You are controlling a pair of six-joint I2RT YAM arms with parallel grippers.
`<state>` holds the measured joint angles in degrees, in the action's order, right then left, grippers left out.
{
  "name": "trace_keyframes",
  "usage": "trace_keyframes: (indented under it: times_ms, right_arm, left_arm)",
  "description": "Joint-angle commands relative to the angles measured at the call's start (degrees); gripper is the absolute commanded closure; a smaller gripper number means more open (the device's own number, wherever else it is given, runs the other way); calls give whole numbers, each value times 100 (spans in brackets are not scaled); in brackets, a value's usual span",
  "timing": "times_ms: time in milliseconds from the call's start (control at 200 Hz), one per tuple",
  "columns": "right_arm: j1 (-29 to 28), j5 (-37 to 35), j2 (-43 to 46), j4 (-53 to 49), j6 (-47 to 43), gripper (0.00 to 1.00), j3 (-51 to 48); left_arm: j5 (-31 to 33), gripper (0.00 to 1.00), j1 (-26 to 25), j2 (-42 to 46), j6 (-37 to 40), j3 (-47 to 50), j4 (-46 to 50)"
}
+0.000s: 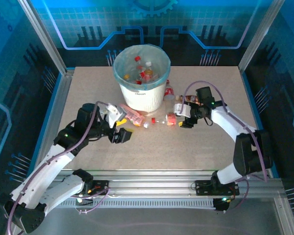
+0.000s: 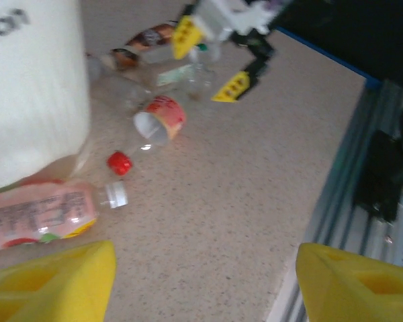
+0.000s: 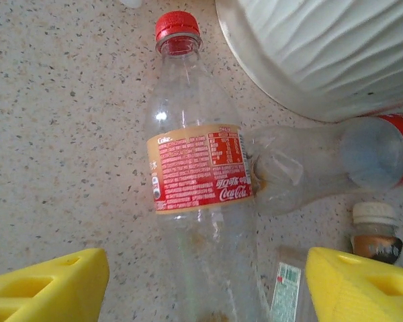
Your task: Put the plastic bottles in the bin
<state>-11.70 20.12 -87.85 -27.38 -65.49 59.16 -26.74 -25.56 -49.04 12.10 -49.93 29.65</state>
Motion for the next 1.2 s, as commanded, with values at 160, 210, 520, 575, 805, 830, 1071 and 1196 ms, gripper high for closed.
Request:
trace_keyframes:
  times_ms: [160, 210, 520, 575, 805, 830, 1071, 1196]
  right_arm:
    - [-104, 5, -861, -127, -394, 23, 628]
    - [-121, -68, -991, -229, -377, 23, 716]
    - [-243, -332, -1431, -312, -122, 24, 735]
    - [-270, -387, -1513, -349, -30, 25, 777]
    - [-356, -495, -1534, -329, 105, 28, 621]
    - [-358, -494, -1519, -342, 103, 28, 607]
    - [-371, -562, -1410, -483, 134, 27, 435]
    - [-407, -570, -1474, -585, 178, 28, 413]
  left_arm:
    - [-885, 23, -218, -20, 1345, 242, -97]
    - [-864, 23, -227, -78, 1387, 262, -89]
    - [-807, 23, -245, -195, 1408, 230, -153]
    - [-790, 23, -249, -197, 1433, 223, -157]
    - [-773, 23, -256, -133, 1453, 205, -89]
    - [-776, 23, -260, -113, 1447, 212, -84]
    - [-729, 23, -277, -13, 1389, 239, -117]
    - [-655, 23, -282, -16, 1236, 182, -132]
